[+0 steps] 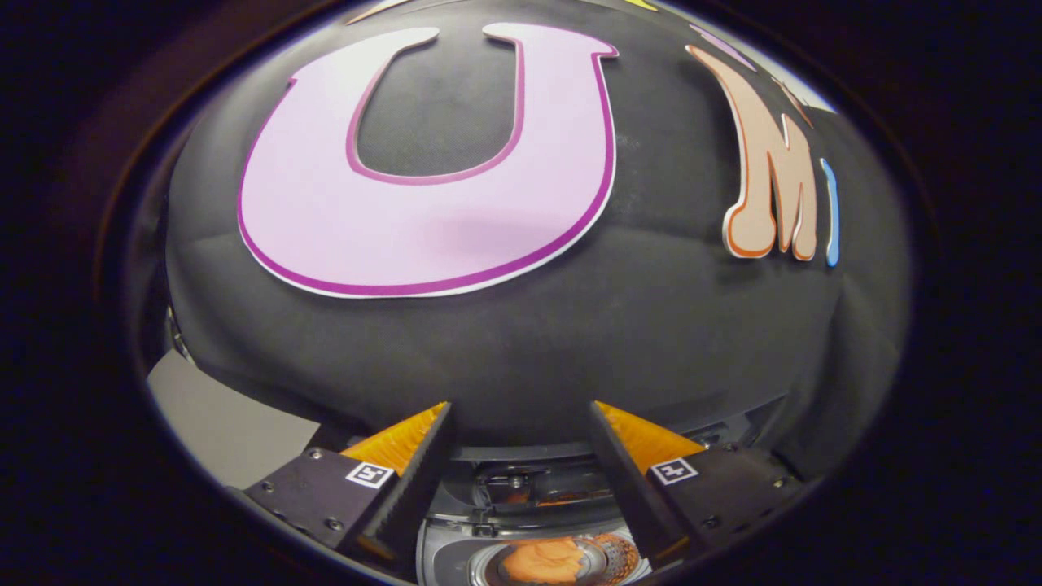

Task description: Put the clothes into the washing machine and then close the washing machine lid.

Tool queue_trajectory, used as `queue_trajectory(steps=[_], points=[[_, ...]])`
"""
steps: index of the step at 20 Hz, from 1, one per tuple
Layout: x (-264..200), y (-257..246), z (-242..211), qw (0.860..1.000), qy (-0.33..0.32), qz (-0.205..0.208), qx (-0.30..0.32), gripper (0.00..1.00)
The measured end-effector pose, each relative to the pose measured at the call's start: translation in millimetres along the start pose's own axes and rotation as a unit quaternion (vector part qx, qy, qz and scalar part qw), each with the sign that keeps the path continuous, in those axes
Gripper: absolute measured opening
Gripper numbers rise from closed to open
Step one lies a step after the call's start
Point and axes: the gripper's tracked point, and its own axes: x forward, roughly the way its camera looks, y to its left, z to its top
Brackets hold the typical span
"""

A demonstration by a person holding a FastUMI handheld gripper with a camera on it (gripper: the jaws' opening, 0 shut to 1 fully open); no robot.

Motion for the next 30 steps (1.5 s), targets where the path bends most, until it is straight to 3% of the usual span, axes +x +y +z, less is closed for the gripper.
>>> queue_trajectory(steps=[19,30], points=[[-50,-5,-18,1.0,0.01,0.009,-0.009,0.99],[-119,-6,-84,0.999,-0.003,0.033,0.007,0.97]])
